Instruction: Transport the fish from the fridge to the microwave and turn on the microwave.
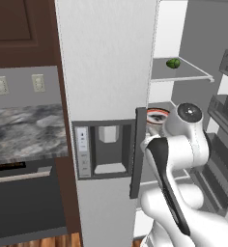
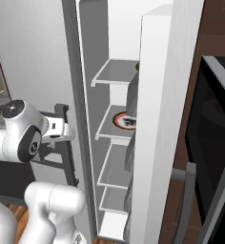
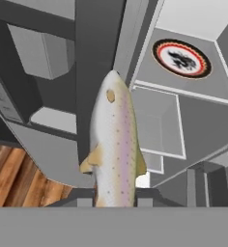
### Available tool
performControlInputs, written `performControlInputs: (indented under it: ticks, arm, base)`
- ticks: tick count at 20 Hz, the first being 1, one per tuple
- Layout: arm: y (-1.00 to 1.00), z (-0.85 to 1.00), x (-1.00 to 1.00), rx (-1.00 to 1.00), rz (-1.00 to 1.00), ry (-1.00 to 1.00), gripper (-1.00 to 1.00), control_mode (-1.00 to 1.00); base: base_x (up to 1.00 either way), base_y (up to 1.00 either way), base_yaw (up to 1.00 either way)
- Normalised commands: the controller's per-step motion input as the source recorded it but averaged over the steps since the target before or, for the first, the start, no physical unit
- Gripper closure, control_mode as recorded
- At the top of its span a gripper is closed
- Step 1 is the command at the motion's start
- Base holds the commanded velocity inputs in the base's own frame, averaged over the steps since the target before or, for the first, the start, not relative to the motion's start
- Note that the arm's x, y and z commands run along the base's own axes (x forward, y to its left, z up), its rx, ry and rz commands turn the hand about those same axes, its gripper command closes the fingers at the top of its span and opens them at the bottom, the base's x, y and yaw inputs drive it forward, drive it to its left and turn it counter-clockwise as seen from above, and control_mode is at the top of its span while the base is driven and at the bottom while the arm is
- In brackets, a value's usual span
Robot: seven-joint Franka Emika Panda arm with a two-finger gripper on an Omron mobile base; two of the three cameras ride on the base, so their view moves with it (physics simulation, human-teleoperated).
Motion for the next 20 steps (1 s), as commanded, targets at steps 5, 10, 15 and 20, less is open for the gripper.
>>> performControlInputs:
  ticks: [5,10,15,20]
  arm:
    - [0.0,-0.03,-0.23,0.0,0.0,-0.04,1.0,1.0]
    - [0.0,0.0,0.0,0.0,0.0,0.0,1.0,1.0]
    - [0.0,0.0,0.0,0.0,0.0,0.0,1.0,1.0]
    - [0.0,0.0,0.0,0.0,0.0,0.0,1.0,1.0]
  base:
    - [-0.06,0.0,0.0]
    - [-0.39,0.0,0.0]
    - [-0.39,0.0,-0.01]
    - [-0.36,0.0,-0.07]
